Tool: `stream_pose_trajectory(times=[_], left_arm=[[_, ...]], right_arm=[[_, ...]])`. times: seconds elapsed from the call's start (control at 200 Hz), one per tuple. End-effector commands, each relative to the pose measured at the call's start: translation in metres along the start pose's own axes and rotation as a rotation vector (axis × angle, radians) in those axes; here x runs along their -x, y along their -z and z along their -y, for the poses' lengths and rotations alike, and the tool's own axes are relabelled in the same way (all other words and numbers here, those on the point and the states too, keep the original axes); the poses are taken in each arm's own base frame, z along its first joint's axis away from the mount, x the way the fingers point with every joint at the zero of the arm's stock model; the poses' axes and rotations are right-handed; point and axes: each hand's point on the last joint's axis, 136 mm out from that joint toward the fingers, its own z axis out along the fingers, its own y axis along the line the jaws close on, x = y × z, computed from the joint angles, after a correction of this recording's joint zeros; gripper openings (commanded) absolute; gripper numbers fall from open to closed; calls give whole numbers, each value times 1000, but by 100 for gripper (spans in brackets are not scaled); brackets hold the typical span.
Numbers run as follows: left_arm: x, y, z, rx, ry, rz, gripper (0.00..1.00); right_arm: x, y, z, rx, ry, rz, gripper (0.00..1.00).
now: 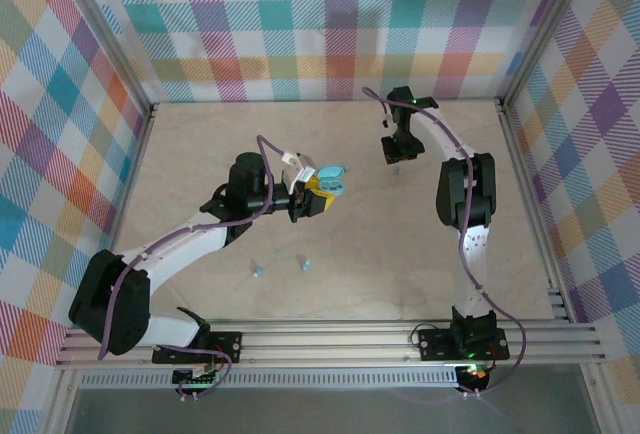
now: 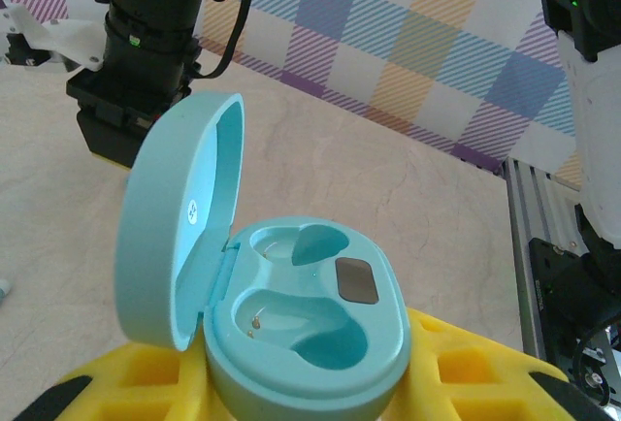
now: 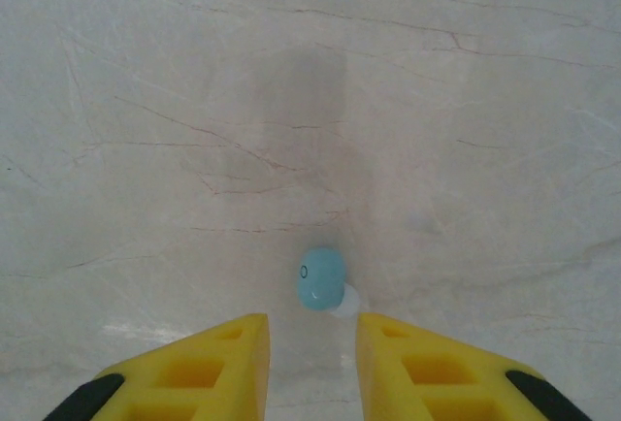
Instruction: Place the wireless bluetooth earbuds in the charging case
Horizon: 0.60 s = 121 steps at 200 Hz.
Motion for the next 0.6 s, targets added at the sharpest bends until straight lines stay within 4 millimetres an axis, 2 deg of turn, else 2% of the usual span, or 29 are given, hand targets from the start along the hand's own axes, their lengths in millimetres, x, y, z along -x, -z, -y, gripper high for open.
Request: stream_pose_trajectory(times=[0.0,0.18,0.6], left_arm=[[20,2,0,-3,-23,41,10],[18,3,0,1,-18,35,10],[20,3,1,-3,-21,34,10]], right_arm=[[-9,-14,-4,20,23,-43,30],[-13,-23,3,-19,35,-66,37],[-14,-35,1,-12,45,-88,32]])
